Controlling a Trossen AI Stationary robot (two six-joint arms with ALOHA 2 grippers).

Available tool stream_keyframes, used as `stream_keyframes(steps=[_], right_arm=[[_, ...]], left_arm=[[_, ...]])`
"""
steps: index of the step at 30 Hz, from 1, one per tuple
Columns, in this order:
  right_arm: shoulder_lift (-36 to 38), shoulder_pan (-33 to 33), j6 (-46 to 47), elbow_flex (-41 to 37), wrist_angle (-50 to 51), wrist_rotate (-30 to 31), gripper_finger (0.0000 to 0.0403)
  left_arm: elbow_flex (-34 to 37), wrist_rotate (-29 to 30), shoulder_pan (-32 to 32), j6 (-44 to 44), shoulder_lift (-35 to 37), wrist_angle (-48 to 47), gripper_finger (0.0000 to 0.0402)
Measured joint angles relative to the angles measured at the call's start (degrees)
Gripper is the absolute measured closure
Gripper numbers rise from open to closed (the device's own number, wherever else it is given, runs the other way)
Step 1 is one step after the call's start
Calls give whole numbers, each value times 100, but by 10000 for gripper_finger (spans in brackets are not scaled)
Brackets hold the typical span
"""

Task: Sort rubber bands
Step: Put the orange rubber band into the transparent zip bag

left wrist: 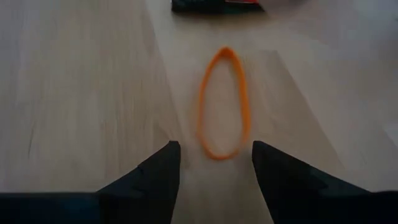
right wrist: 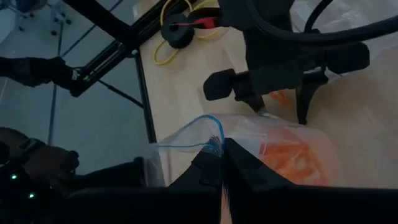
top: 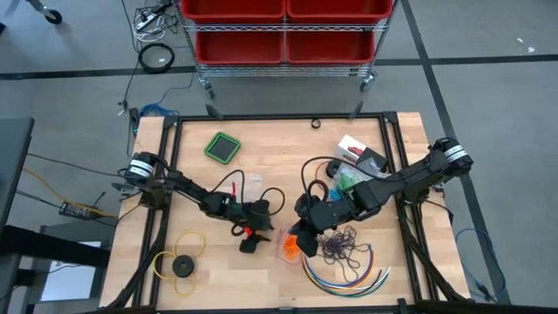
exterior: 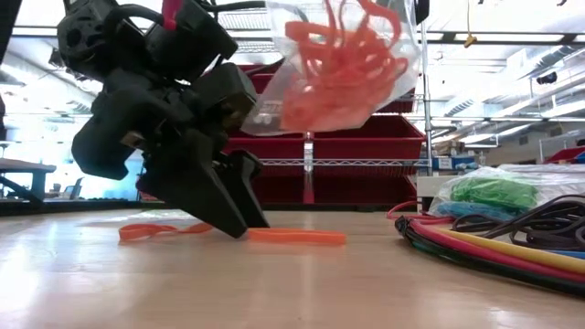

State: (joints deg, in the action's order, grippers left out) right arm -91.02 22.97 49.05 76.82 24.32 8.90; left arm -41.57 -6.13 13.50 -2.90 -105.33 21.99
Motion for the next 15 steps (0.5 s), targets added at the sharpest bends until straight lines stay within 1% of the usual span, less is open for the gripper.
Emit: stream_keyframes(steps=[3, 5, 8, 9, 11, 14, 15], right_arm=[[26, 23, 3, 0, -1, 62, 399], [44, 23, 0, 0, -13, 97, 399], [46, 23, -2, 0, -18, 104, 399], [46, 23, -2, 0, -20, 108, 399], [46, 23, -22, 0, -19, 117, 399], [46, 44, -65, 0, -19, 120, 399], [46, 49, -65, 0, -18, 119, 399]], left_arm=[[-33, 53, 0, 0, -76, 127, 190], [-112, 88, 0, 95, -80, 2, 191], [-298, 247, 7, 267, -84, -408, 211], [-363, 286, 7, 309, -84, -550, 225], [-457, 388, 17, 446, -87, -776, 267], [-552, 400, 66, 607, -130, -957, 354], [-581, 405, 85, 650, -133, -1019, 377]])
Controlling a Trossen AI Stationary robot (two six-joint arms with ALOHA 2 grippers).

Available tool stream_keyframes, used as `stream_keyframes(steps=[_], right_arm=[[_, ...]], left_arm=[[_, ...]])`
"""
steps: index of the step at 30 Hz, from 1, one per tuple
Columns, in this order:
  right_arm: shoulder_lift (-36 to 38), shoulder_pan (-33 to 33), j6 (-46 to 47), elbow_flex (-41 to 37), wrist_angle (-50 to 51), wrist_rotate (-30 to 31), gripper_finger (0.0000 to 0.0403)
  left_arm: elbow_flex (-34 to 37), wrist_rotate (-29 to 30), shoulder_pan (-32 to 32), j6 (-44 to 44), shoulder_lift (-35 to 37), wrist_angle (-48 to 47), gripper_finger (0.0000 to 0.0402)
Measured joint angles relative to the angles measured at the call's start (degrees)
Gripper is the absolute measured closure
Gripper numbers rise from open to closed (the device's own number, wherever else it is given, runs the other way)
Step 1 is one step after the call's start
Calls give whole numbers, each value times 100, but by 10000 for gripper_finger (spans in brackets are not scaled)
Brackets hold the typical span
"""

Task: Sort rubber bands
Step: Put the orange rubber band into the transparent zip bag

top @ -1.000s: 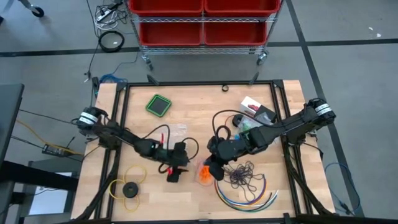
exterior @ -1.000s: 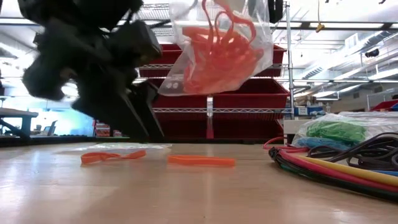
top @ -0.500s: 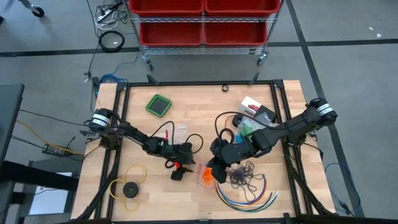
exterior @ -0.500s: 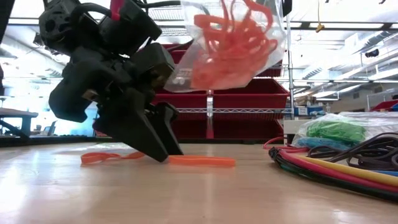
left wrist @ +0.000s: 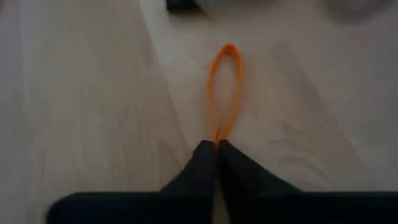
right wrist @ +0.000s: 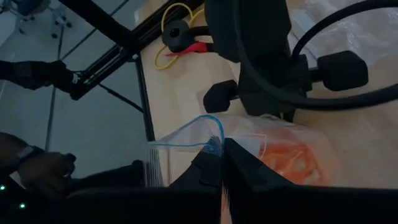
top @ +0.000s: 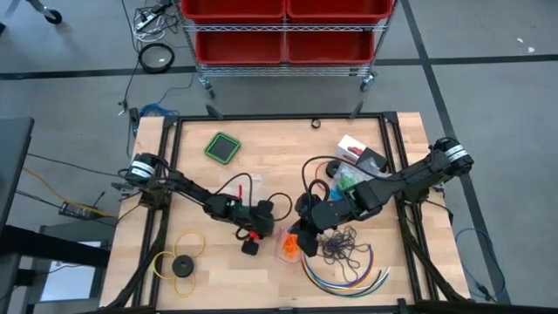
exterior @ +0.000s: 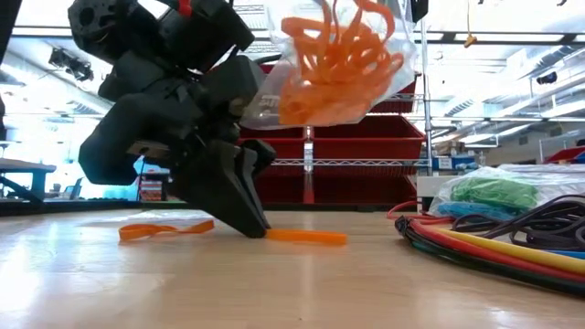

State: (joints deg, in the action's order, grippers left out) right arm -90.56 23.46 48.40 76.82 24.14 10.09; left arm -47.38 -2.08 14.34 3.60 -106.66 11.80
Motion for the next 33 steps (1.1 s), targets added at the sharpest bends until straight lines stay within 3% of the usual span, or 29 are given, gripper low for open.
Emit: stream_keyframes(steps=[5, 12, 23, 33], right_arm=[[0, 46, 2, 0, 17, -2, 399], [0, 26, 9, 0, 110, -17, 399], [0, -308, 391, 0, 468, -411, 399], [-14, -557, 384, 0, 509, -730, 399]], left_arm=[[-117, 56, 128, 27, 90, -225, 396], [-833, 88, 708, 54, 535, -1519, 400], [-2876, 1674, 1944, 163, 814, -4153, 401], [-4046, 3009, 2115, 680, 818, -4292, 401]])
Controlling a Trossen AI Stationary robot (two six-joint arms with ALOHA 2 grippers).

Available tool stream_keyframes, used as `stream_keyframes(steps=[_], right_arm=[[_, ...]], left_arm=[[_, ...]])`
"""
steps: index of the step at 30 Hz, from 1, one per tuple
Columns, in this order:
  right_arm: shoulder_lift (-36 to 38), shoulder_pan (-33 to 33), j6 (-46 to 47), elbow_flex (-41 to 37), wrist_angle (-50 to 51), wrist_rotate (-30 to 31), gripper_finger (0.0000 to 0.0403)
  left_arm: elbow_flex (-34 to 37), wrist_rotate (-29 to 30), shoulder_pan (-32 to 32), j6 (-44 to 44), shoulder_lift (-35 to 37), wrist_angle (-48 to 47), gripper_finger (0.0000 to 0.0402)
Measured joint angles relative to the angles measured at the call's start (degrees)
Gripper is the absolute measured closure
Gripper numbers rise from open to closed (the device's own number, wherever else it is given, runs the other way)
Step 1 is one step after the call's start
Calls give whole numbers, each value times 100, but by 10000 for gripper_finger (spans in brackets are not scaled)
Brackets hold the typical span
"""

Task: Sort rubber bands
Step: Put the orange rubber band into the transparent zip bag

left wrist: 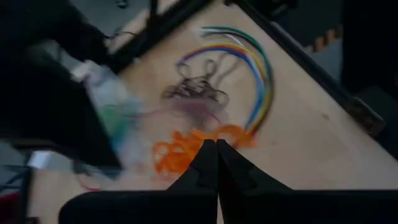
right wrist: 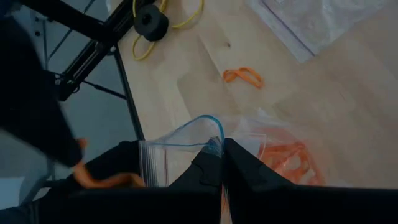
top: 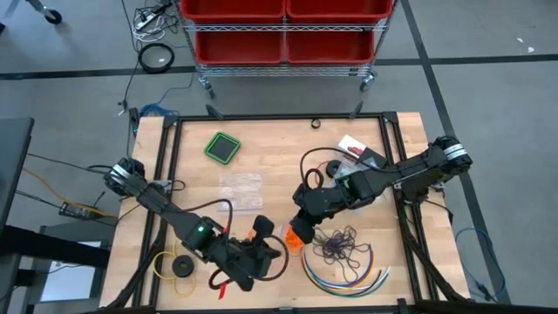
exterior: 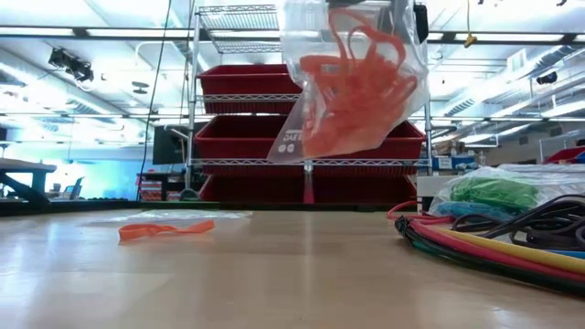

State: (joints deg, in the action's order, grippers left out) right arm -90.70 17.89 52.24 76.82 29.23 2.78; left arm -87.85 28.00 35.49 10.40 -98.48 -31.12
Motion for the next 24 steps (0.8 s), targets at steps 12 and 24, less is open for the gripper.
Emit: stream_keyframes(steps=[12, 24], right_arm=[[-6, -13, -97, 0, -107, 5, 399], [-8, -41, -236, 0, -260, 127, 399]], left_arm=[[-64, 282, -639, 129, -248, -326, 401], [-64, 291, -640, -174, -476, -535, 324]])
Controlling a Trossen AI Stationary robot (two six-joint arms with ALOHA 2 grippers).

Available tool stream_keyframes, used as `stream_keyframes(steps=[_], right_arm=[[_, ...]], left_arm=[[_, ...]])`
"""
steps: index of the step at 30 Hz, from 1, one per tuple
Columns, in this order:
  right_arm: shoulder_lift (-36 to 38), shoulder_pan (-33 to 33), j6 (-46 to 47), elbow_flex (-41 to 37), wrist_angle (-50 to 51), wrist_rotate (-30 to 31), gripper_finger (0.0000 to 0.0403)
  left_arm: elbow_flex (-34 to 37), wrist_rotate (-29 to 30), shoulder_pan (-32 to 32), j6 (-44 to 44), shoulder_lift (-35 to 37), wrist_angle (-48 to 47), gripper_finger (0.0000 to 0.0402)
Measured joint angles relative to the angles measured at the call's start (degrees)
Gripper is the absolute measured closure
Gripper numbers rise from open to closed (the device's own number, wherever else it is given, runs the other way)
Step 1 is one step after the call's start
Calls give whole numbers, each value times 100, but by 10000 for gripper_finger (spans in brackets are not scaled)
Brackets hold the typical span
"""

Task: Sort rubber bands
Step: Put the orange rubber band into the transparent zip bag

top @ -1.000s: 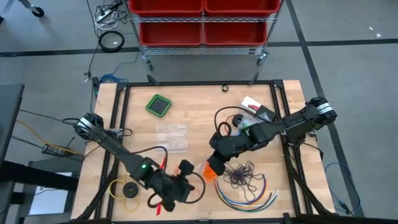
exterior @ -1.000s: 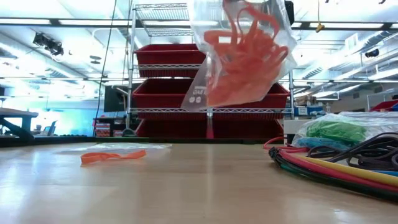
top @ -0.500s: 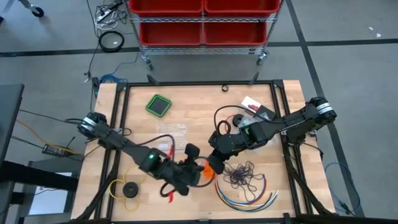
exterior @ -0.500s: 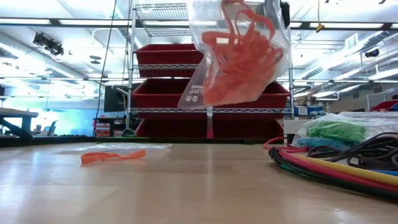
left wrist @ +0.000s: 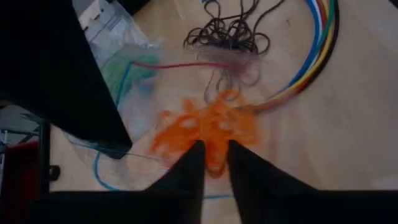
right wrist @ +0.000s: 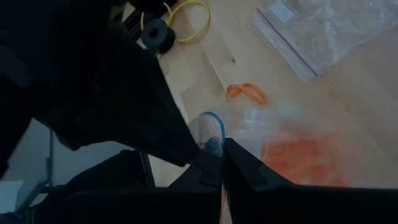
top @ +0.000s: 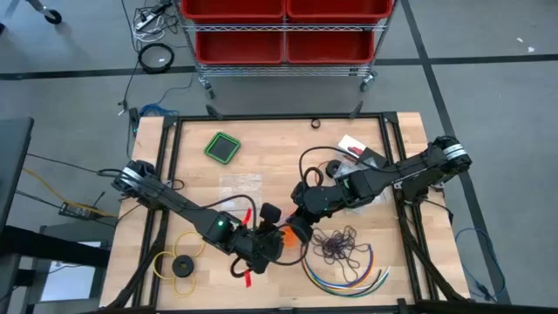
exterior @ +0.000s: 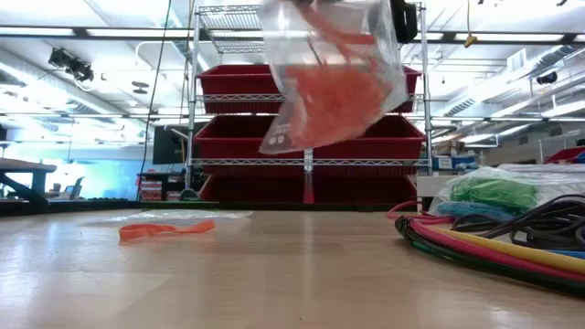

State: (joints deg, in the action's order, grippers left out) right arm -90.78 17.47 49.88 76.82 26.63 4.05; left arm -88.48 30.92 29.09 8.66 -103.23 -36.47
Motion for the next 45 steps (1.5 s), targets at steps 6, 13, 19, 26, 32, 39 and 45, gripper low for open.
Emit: stream_keyframes(steps=[6, 13, 19, 26, 32, 39, 45], right_arm=[[-2, 48, -8, 0, 2, -2, 399], [-2, 125, -43, 0, 4, -6, 399], [-2, 143, -58, 0, 4, -1, 399], [-4, 151, -129, 0, -8, -20, 399], [-13, 157, -150, 0, -41, 50, 399], [-11, 155, -148, 0, -39, 83, 399], [-11, 154, -177, 0, -37, 67, 399]], left_arm=[[0, 94, -10, -383, 146, 239, 218], [0, 99, 23, -441, 251, 161, 169], [0, 119, 201, -1187, 327, -781, 177], [331, 316, 718, -2638, 336, -1547, 192], [1516, 464, 997, -3613, 332, -737, 193], [2844, 572, 996, -4050, 309, 1248, 193], [2704, 841, 1005, -3406, 316, 1912, 193]])
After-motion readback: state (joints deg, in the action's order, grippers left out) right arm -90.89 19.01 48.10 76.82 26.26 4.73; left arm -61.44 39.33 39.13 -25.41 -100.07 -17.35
